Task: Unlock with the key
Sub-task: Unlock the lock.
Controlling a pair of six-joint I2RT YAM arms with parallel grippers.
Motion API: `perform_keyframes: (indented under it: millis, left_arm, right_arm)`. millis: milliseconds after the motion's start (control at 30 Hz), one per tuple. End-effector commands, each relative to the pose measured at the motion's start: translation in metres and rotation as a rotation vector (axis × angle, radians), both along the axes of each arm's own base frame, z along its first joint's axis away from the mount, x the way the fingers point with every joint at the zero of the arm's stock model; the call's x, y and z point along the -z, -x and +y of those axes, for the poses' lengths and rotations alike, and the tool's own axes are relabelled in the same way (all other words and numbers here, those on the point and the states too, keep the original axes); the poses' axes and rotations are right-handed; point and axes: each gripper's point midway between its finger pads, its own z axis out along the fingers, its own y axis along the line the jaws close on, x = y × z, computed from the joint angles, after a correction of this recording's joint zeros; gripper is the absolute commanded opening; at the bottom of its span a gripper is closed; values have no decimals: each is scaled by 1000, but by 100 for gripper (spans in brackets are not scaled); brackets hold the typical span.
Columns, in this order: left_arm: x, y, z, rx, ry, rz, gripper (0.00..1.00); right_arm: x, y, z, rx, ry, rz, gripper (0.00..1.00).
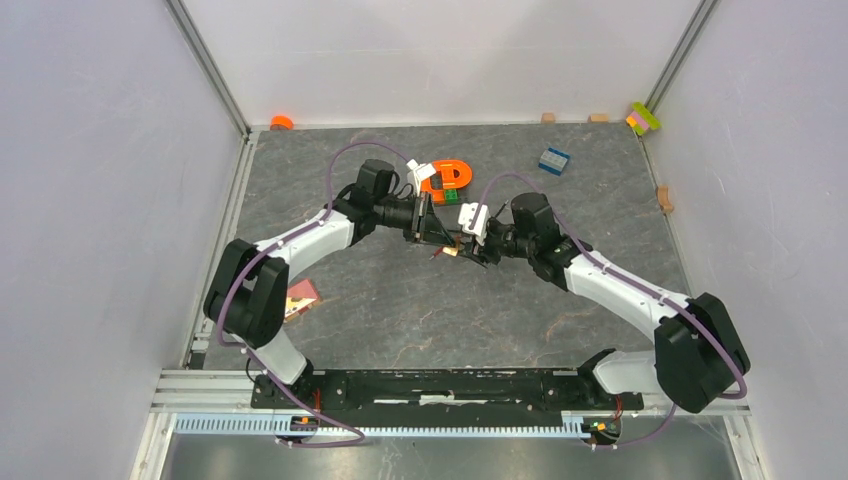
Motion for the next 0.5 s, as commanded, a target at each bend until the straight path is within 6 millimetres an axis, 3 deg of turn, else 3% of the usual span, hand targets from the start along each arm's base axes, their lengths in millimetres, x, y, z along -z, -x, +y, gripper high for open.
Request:
perform_keyframes:
  millis: [0,100,267,367,467]
  left_arm:
    - [-26,11,1,53,71,-70,2]
    - [-22,12,3,37,62,-35,2]
    - [-18,5,-2,-39,102,65,2]
    - [-17,-3,-1,-65,126,91,2]
    - [-20,-11,3,-66,133,57,2]
  right_arm:
    - [-26,-26,-1,87,-21,-81,45]
    - [-32,-38,-10,190,-40,-121,42]
    - [-20,-50,-23,336,-13,-169,52]
    - [-11,-42,-20,304,5,-160,62]
    - [-9,-22,-12,176,21,-139,70]
